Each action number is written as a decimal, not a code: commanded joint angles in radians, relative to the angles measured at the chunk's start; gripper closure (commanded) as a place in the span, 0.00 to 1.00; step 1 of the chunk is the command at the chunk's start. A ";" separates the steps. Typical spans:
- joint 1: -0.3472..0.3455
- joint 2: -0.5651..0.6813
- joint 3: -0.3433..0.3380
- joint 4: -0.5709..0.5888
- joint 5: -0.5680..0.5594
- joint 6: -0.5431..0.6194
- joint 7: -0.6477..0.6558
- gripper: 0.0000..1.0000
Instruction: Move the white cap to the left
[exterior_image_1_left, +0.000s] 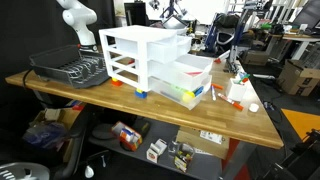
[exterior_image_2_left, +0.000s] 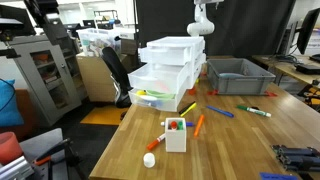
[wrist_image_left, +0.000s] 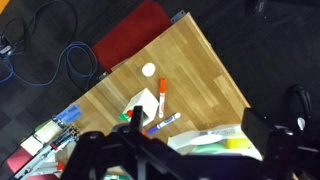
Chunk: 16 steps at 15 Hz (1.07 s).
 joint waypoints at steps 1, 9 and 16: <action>0.010 0.003 -0.008 -0.008 -0.008 -0.005 0.008 0.00; -0.039 0.142 -0.053 -0.007 -0.031 0.030 0.025 0.00; -0.055 0.356 -0.160 -0.008 0.002 0.147 -0.009 0.00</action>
